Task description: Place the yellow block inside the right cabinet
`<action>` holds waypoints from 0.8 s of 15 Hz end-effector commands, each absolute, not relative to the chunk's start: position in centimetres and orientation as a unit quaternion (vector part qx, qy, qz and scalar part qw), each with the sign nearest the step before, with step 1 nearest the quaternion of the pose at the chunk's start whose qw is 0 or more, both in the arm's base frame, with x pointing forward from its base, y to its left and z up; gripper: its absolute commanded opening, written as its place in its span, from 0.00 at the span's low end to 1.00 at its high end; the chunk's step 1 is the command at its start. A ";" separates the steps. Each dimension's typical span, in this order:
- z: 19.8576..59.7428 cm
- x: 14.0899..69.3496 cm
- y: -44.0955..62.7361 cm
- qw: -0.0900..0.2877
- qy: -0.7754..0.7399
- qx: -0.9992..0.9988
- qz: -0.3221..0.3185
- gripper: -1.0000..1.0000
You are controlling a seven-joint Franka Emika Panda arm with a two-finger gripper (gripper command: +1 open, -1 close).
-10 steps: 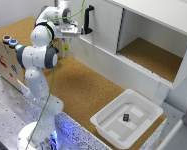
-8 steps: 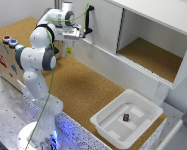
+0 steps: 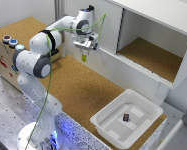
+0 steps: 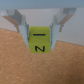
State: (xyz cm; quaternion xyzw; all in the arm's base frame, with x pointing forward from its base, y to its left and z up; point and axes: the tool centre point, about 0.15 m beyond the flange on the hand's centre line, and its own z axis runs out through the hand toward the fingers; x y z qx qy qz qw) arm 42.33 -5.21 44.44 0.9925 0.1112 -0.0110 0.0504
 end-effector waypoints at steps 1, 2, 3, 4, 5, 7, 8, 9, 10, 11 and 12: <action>45.7 45.7 -16.8 -0.006 0.102 0.993 0.052 0.00; 46.5 46.2 -18.1 -0.006 0.095 0.993 0.066 0.00; 47.2 46.8 -19.4 0.002 0.091 0.993 0.081 0.00; 47.5 47.3 -20.1 -0.004 0.093 0.992 0.088 0.00; 48.2 48.1 -21.0 0.000 0.099 0.990 0.101 0.00; 49.0 50.0 -22.4 -0.007 0.098 0.987 0.127 0.00; 49.4 51.1 -23.0 -0.015 0.096 0.985 0.140 0.00; 49.6 52.4 -23.4 -0.014 0.090 0.984 0.153 0.00; 49.7 53.5 -23.7 -0.015 0.087 0.983 0.163 0.00; 49.6 55.0 -23.8 -0.016 0.084 0.982 0.170 0.00; 49.5 56.6 -24.0 -0.013 0.079 0.981 0.179 0.00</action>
